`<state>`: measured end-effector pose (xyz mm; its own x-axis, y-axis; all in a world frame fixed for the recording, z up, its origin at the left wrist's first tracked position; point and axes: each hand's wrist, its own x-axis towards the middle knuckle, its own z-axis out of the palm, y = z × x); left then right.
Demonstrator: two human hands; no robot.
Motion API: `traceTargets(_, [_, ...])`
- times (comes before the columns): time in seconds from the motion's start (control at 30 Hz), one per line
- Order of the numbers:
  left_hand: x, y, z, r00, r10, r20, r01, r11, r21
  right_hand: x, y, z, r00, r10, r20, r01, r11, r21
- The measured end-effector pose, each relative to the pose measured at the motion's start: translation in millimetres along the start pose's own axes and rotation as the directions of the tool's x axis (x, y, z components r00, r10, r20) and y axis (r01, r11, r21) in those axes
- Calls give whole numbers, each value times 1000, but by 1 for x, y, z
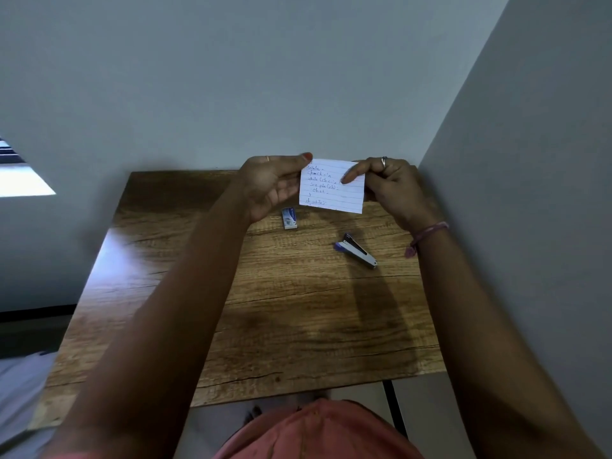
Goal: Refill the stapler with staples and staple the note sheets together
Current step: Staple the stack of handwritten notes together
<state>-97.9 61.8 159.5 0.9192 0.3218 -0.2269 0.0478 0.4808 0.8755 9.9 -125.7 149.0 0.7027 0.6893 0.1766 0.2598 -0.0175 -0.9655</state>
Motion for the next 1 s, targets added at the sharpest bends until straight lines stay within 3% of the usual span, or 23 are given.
traceTargets(0.3, [6, -5, 5, 973, 200, -117, -158, 943, 292, 9, 10, -8, 986, 138, 91, -154, 967, 202])
traceTargets(0.37, [8, -8, 6, 963, 244, -116, -182, 903, 388, 15, 6, -9, 980, 170, 99, -184, 971, 154])
traceTargets(0.53, [11, -10, 10, 947, 310, -87, -212, 804, 555, 28, -5, 1, 971, 180, 159, -152, 973, -175])
traceTargets(0.63, [11, -7, 11, 937, 342, -76, -224, 752, 620, 34, -8, 4, 969, 216, 121, -199, 970, -142])
traceTargets(0.8, [13, -3, 15, 887, 461, -29, -259, 549, 794, 38, -6, 9, 957, 286, 56, -285, 958, -23])
traceTargets(0.9, [13, 0, 17, 893, 449, -15, -260, 544, 798, 39, -8, 9, 951, 307, 41, -307, 952, -6])
traceTargets(1.0, [12, 6, 16, 945, 328, -10, -208, 622, 755, 38, -9, 6, 947, 316, 50, -316, 949, -3])
